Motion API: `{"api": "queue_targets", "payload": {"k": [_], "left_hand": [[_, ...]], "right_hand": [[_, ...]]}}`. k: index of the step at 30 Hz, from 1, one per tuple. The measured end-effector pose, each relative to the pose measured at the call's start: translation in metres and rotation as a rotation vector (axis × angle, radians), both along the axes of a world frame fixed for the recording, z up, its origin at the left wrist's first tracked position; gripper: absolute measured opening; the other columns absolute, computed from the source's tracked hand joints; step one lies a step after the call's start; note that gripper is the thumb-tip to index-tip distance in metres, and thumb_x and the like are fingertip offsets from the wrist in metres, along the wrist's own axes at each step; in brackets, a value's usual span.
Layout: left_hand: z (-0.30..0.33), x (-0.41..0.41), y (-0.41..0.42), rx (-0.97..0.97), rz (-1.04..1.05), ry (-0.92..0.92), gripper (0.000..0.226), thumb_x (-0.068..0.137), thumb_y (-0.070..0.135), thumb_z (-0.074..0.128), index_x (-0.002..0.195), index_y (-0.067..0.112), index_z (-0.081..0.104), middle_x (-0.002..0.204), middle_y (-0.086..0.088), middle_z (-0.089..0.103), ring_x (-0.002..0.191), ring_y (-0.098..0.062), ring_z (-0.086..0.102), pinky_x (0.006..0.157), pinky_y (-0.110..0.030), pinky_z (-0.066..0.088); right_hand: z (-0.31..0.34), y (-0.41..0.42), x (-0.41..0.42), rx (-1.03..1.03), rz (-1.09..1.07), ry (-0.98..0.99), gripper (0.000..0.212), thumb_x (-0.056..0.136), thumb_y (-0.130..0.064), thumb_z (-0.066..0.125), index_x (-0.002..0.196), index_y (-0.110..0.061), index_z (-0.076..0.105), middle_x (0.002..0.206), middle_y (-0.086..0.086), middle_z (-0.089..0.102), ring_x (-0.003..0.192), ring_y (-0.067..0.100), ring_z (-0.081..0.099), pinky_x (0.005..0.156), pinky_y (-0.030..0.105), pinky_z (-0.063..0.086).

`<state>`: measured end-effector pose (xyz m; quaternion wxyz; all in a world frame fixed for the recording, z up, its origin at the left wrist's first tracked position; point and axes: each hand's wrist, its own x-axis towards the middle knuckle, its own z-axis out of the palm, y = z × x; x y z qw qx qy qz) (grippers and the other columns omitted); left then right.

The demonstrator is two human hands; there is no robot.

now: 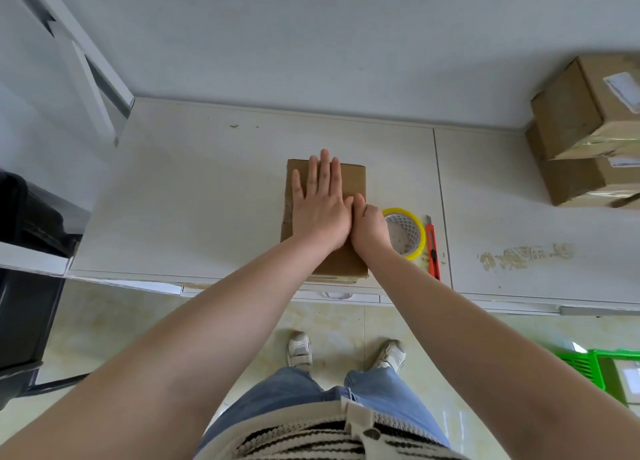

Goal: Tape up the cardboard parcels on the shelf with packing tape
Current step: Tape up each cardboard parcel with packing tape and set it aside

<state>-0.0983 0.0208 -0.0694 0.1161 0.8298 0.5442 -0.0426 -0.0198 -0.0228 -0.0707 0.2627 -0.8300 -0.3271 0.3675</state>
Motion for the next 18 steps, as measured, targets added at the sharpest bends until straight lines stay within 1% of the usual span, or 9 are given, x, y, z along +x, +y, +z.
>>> {"api": "queue_targets", "payload": {"k": [3, 6, 7, 8, 10, 12, 14, 16, 18], "left_hand": [[-0.008, -0.004, -0.002, 0.04, -0.024, -0.016, 0.064, 0.106, 0.04, 0.014, 0.155, 0.012, -0.016, 0.162, -0.006, -0.025, 0.149, -0.026, -0.022, 0.121, -0.051, -0.012], [-0.007, -0.006, -0.002, 0.015, -0.036, -0.047, 0.065, 0.106, 0.041, 0.013, 0.156, 0.011, -0.015, 0.162, -0.007, -0.025, 0.149, -0.026, -0.023, 0.12, -0.051, -0.012], [-0.006, -0.006, -0.001, 0.02, -0.041, -0.061, 0.065, 0.105, 0.042, 0.013, 0.156, 0.011, -0.014, 0.162, -0.008, -0.024, 0.15, -0.026, -0.022, 0.121, -0.051, -0.012], [-0.004, -0.008, 0.0, 0.014, -0.034, -0.083, 0.066, 0.105, 0.044, 0.014, 0.157, 0.012, -0.012, 0.163, -0.008, -0.022, 0.15, -0.026, -0.02, 0.121, -0.05, -0.011], [0.001, -0.017, 0.007, -0.019, 0.034, -0.173, 0.068, 0.105, 0.048, 0.017, 0.157, 0.014, -0.01, 0.164, -0.008, -0.02, 0.151, -0.026, -0.017, 0.121, -0.048, -0.01], [0.006, -0.029, 0.015, -0.095, 0.123, -0.374, 0.069, 0.104, 0.05, 0.021, 0.157, 0.016, -0.008, 0.164, -0.005, -0.017, 0.152, -0.023, -0.014, 0.122, -0.045, -0.01], [0.012, -0.04, 0.015, -0.247, 0.199, -0.686, 0.074, 0.101, 0.056, 0.024, 0.158, 0.019, -0.006, 0.165, -0.001, -0.015, 0.151, -0.018, -0.015, 0.121, -0.04, -0.012], [0.012, -0.047, 0.012, -0.506, 0.29, -0.99, 0.077, 0.099, 0.062, 0.03, 0.158, 0.027, -0.006, 0.165, 0.007, -0.012, 0.151, -0.013, -0.013, 0.122, -0.039, -0.008], [0.008, -0.057, 0.011, -0.742, 0.386, -1.179, 0.084, 0.092, 0.068, 0.043, 0.158, 0.036, 0.001, 0.166, 0.009, 0.003, 0.153, -0.015, 0.006, 0.124, -0.044, 0.013]], "right_hand": [[0.003, -0.001, -0.002, 0.005, 0.017, 0.001, 0.056, 0.107, -0.036, 0.023, 0.095, -0.001, 0.064, 0.1, 0.024, 0.065, 0.091, 0.034, 0.059, 0.072, 0.033, 0.037], [0.013, -0.001, 0.0, -0.016, 0.002, 0.088, 0.057, 0.107, -0.037, 0.024, 0.104, 0.002, 0.065, 0.095, 0.018, 0.063, 0.089, 0.029, 0.056, 0.074, 0.033, 0.038], [0.017, -0.002, 0.0, -0.025, -0.025, 0.168, 0.057, 0.107, -0.041, 0.026, 0.109, 0.001, 0.064, 0.094, 0.013, 0.061, 0.09, 0.026, 0.054, 0.076, 0.031, 0.037], [0.023, -0.006, 0.001, -0.044, -0.063, 0.268, 0.056, 0.106, -0.045, 0.027, 0.117, -0.003, 0.063, 0.097, 0.007, 0.059, 0.093, 0.022, 0.052, 0.079, 0.029, 0.037], [0.034, -0.016, 0.003, -0.018, -0.091, 0.435, 0.05, 0.103, -0.053, 0.031, 0.135, -0.023, 0.055, 0.113, -0.006, 0.055, 0.109, 0.014, 0.052, 0.093, 0.026, 0.036], [0.038, -0.021, 0.007, 0.102, -0.037, 0.51, 0.043, 0.102, -0.051, 0.039, 0.14, -0.036, 0.05, 0.125, -0.013, 0.056, 0.118, 0.01, 0.054, 0.106, 0.029, 0.039], [0.042, -0.021, 0.008, 0.217, 0.022, 0.449, 0.037, 0.101, -0.037, 0.049, 0.137, -0.043, 0.052, 0.122, -0.01, 0.058, 0.107, 0.008, 0.058, 0.105, 0.036, 0.046], [0.041, -0.019, 0.006, 0.309, 0.069, 0.185, 0.045, 0.094, -0.03, 0.063, 0.134, -0.046, 0.053, 0.118, -0.005, 0.051, 0.107, 0.014, 0.056, 0.104, 0.04, 0.046], [0.041, -0.018, 0.002, 0.338, 0.09, -0.015, 0.066, 0.083, -0.032, 0.075, 0.139, -0.047, 0.044, 0.117, -0.004, 0.043, 0.113, 0.022, 0.051, 0.102, 0.04, 0.045]]}}
